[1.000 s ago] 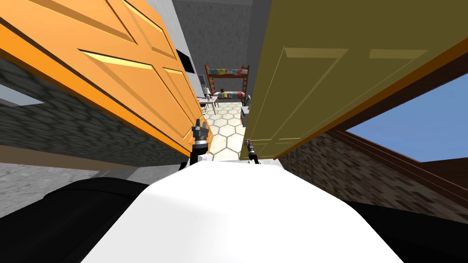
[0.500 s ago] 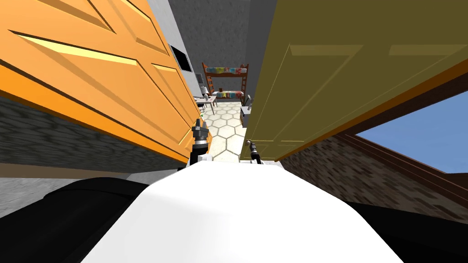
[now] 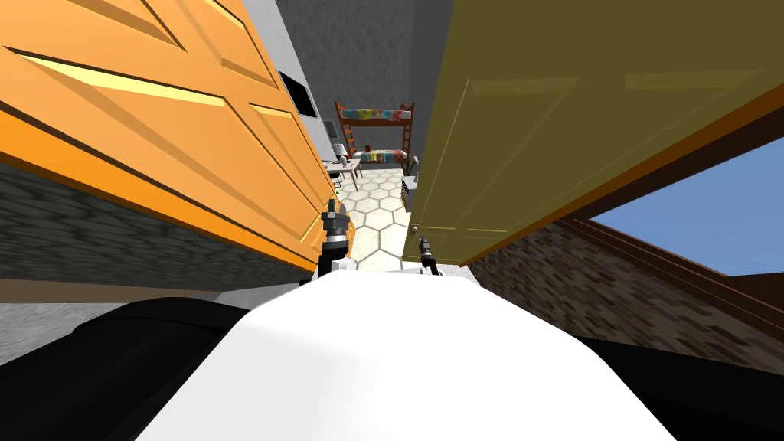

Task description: Push the door open

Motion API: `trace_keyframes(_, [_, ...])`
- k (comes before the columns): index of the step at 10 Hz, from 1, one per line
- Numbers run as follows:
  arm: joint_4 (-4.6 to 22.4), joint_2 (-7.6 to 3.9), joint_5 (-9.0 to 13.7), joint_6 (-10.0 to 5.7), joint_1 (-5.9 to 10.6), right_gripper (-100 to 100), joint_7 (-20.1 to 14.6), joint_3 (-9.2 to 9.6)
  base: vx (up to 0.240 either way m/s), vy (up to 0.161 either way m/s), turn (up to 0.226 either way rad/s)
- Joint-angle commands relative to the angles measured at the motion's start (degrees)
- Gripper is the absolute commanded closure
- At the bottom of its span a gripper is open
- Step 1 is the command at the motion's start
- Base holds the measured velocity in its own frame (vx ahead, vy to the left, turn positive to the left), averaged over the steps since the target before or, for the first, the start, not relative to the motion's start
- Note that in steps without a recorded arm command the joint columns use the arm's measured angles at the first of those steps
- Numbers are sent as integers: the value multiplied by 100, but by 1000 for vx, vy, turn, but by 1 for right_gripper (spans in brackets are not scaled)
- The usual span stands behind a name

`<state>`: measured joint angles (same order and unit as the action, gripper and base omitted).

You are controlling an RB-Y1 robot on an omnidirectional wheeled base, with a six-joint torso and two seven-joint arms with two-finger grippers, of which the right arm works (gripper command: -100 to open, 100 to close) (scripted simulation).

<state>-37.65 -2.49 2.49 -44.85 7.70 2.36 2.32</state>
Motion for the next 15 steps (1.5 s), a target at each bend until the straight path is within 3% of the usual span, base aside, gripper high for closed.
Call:
trace_keyframes(1, [-15, 27, 10, 9, -1, -100, -21, 11, -218, 25, -35])
trace_keyframes(5, [-66, 239, 33, 31, -7, -100, -70, 38, -196, 24, -27])
trace_keyframes(7, [-95, 111, 33, 35, -34, -100, -68, 27, -6, 7, 11])
trace_keyframes(10, [-78, 41, 43, 12, -30, -100, -59, 5, 176, 9, 17])
trace_keyframes(15, [-37, 46, 66, -40, -21, -100, -38, -47, 193, 18, 26])
